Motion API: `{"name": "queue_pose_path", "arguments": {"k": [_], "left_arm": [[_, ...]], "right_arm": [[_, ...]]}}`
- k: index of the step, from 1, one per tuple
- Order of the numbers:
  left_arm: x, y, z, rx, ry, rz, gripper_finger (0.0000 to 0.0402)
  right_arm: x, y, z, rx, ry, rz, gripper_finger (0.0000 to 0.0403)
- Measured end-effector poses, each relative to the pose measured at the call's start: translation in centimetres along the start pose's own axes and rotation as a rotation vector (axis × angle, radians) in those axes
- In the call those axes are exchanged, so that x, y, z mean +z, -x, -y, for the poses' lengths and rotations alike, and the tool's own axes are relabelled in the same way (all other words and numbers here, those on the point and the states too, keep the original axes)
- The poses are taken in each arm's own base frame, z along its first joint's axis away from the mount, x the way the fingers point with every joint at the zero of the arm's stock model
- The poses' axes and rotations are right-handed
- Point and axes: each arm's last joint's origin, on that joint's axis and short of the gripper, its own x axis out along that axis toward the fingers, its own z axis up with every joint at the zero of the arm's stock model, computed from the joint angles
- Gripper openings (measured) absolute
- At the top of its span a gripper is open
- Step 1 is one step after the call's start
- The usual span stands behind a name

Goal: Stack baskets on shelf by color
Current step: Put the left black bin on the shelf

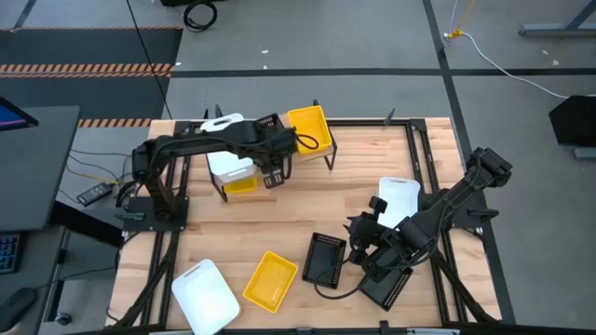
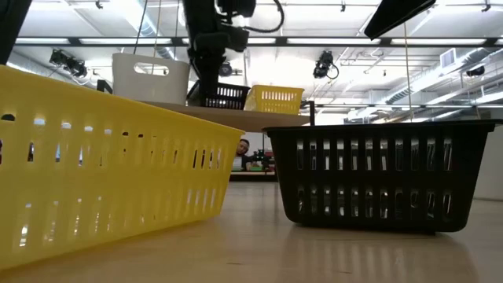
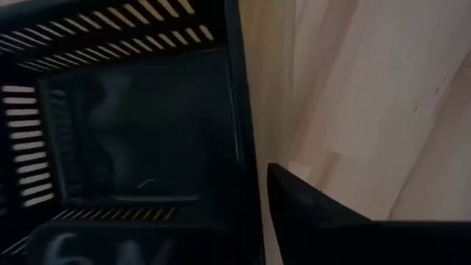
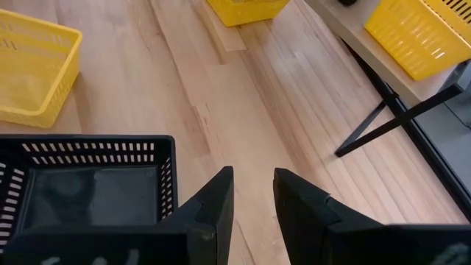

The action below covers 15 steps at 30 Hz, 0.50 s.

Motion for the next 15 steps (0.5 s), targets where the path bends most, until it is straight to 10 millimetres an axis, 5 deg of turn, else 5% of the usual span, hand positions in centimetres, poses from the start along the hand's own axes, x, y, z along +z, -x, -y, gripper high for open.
{"name": "queue_pose_path", "arguments": {"k": [15], "left_arm": [[-0.7, 0.0, 1.4, -0.008, -0.063, -0.078, 0.0025]], "right_arm": [[0.0, 0.0, 0.0, 0.002, 0.003, -0.001, 0.0103]]}}
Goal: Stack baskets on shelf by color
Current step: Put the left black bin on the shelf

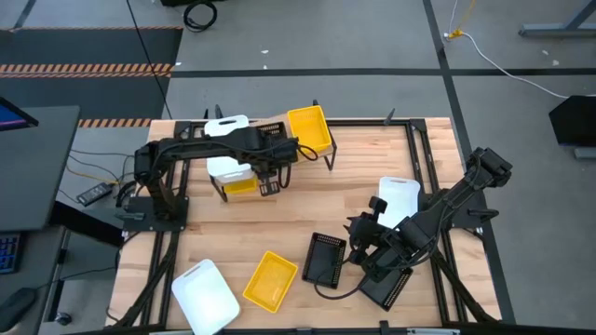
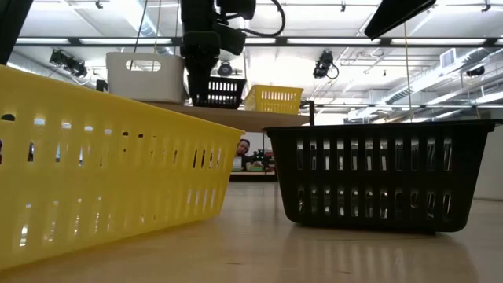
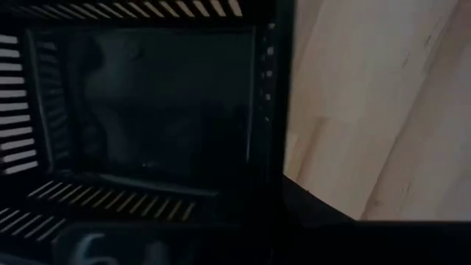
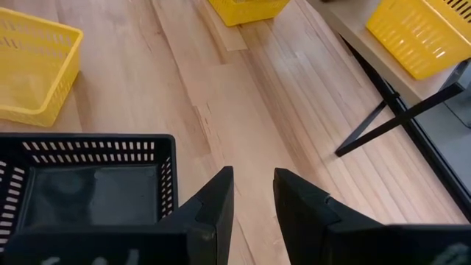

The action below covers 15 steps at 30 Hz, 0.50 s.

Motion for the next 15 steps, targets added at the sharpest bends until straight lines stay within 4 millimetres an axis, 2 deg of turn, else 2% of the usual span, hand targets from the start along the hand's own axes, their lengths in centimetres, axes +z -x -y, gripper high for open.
{"name": "queue_pose_path", "arguments": {"k": [7, 15], "left_arm": [[0.02, -0.02, -0.19, 0.040, 0.003, 0.002, 0.0017], [0.02, -0.01, -0.28, 0.070, 0.003, 0.004, 0.0032]], "right_arm": [[0.03, 0.01, -0.05, 0.006, -0.004, 0.000, 0.0103], [0.02, 0.01, -0.05, 0.006, -0.004, 0.000, 0.0103]]}}
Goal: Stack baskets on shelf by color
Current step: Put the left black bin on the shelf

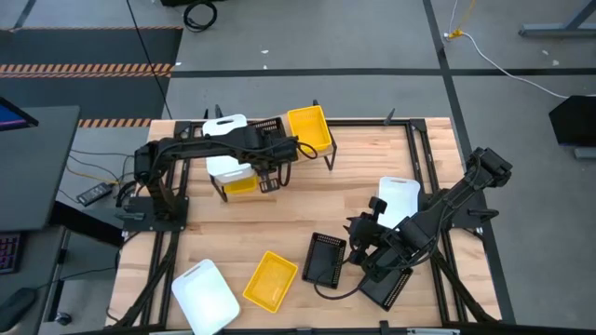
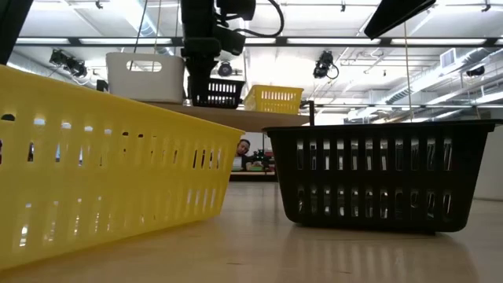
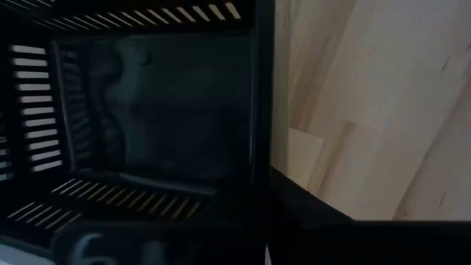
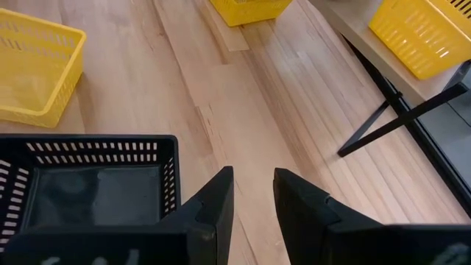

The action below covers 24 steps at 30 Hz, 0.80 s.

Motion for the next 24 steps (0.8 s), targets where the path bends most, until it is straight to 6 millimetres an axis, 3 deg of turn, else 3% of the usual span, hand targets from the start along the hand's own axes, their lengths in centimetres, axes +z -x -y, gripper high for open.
{"name": "queue_pose_path", "arguments": {"k": [24], "left_arm": [[0.38, -0.08, -0.46, 0.034, 0.026, 0.037, 0.0040]], "right_arm": [[0.06, 0.00, -0.13, 0.017, -0.011, -0.004, 0.0103]]}}
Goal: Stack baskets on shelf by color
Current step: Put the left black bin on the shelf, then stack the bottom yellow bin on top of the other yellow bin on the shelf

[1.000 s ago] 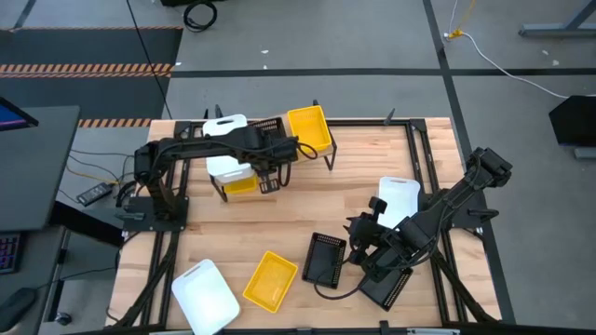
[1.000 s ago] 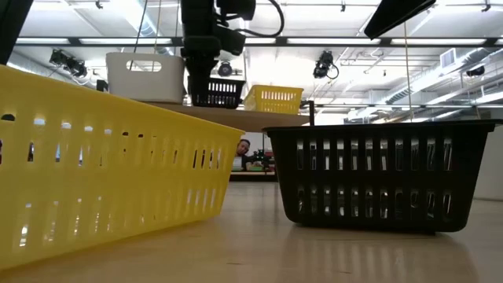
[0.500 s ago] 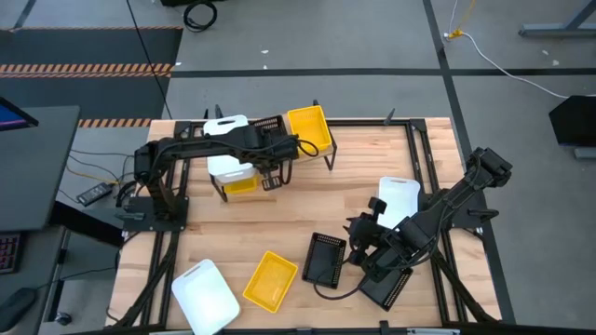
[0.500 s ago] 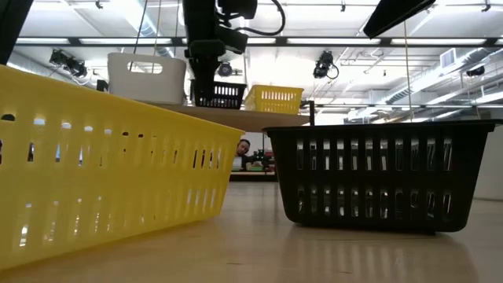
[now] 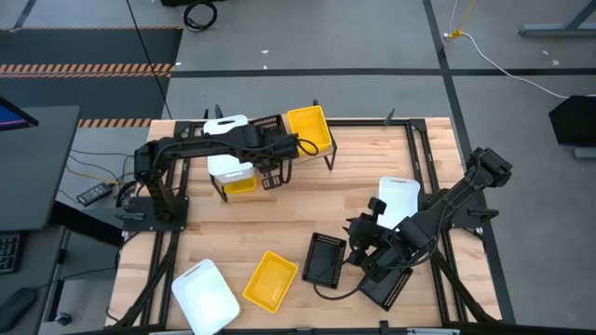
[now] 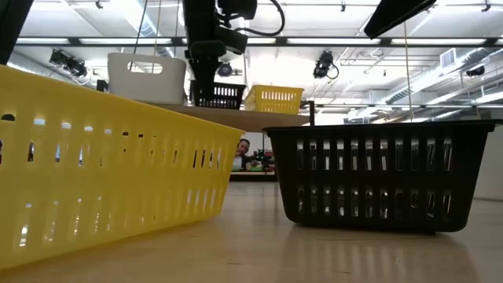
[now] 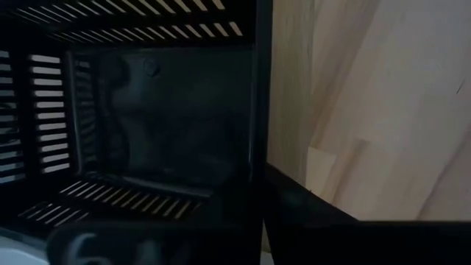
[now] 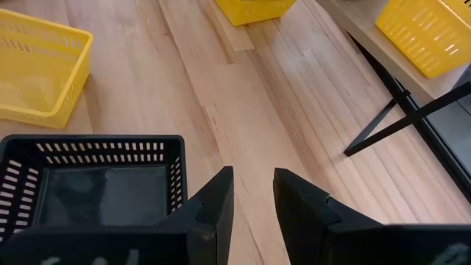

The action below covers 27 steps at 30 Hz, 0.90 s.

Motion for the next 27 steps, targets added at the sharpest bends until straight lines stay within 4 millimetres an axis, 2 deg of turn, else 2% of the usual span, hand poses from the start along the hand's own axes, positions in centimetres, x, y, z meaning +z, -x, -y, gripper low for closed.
{"name": "queue_pose_path", "arguments": {"k": [9, 13, 27], "left_arm": [[0.0, 0.3, 0.8, -0.005, -0.024, 0.005, 0.0037], [-0.2, 0.5, 0.8, 0.011, -0.026, 0.011, 0.0048], [-0.4, 1.5, 0.3, 0.051, -0.013, 0.046, 0.0167]], "right_arm": [[0.0, 0.0, 0.0, 0.000, -0.003, 0.000, 0.0103], [0.0, 0.0, 0.0, 0.000, -0.005, 0.000, 0.0103], [0.0, 0.0, -0.1, 0.004, -0.010, 0.003, 0.0103]]}}
